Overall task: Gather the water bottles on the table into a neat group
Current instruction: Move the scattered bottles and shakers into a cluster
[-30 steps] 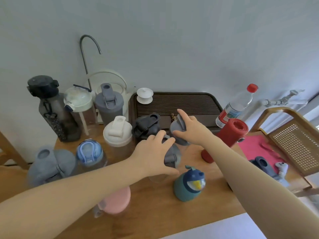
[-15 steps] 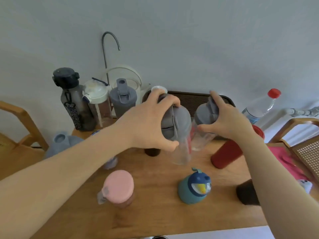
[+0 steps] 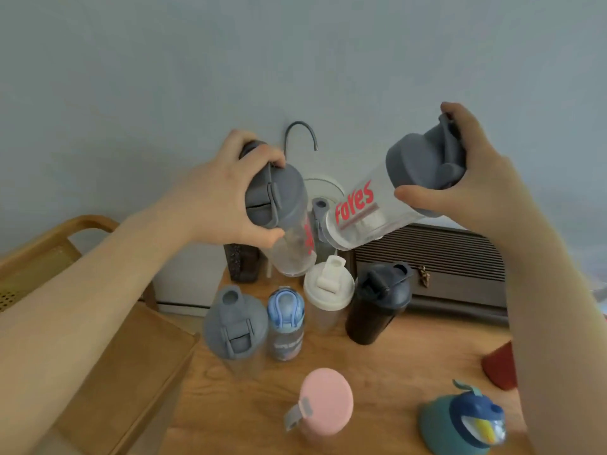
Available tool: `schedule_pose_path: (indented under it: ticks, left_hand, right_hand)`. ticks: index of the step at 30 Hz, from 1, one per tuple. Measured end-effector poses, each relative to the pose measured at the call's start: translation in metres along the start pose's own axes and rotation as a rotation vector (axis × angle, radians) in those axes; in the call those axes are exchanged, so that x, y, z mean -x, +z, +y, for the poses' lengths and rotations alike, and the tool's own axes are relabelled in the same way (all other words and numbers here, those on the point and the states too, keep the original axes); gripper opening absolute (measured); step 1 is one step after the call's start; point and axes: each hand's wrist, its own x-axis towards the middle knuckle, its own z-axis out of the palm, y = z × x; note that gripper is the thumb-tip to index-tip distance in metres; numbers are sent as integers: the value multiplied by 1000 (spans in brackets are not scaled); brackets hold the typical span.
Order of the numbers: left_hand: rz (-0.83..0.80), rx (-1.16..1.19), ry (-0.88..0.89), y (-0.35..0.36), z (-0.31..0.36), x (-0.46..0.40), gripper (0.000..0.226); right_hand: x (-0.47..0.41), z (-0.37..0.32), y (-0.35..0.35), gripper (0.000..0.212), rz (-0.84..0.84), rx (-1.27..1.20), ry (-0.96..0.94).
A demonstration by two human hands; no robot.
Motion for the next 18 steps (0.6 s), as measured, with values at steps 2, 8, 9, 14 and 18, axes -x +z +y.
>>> schedule_pose_path:
  ticks: [2,8,9,14,18]
  left_hand:
    - [-49,-56,14,-4,-20,3,81]
    - [-310,-262,67,16,-78,4,83]
    - [-340,-274,69,22,-87,3,84]
    - [-489,-329,166,53,-118,4,85]
    - [-537,-311,244,77,-138,1,85]
  right_hand:
    - [-7,-13,20,92,-19,-39,8]
    - [-16,-38,103,95,-168,84,25]
    - [-16,-38,118,97,-190,124,33]
    - [-14,-31,184,104,-300,306,112]
    - [-6,-23,226,104,-342,438,171]
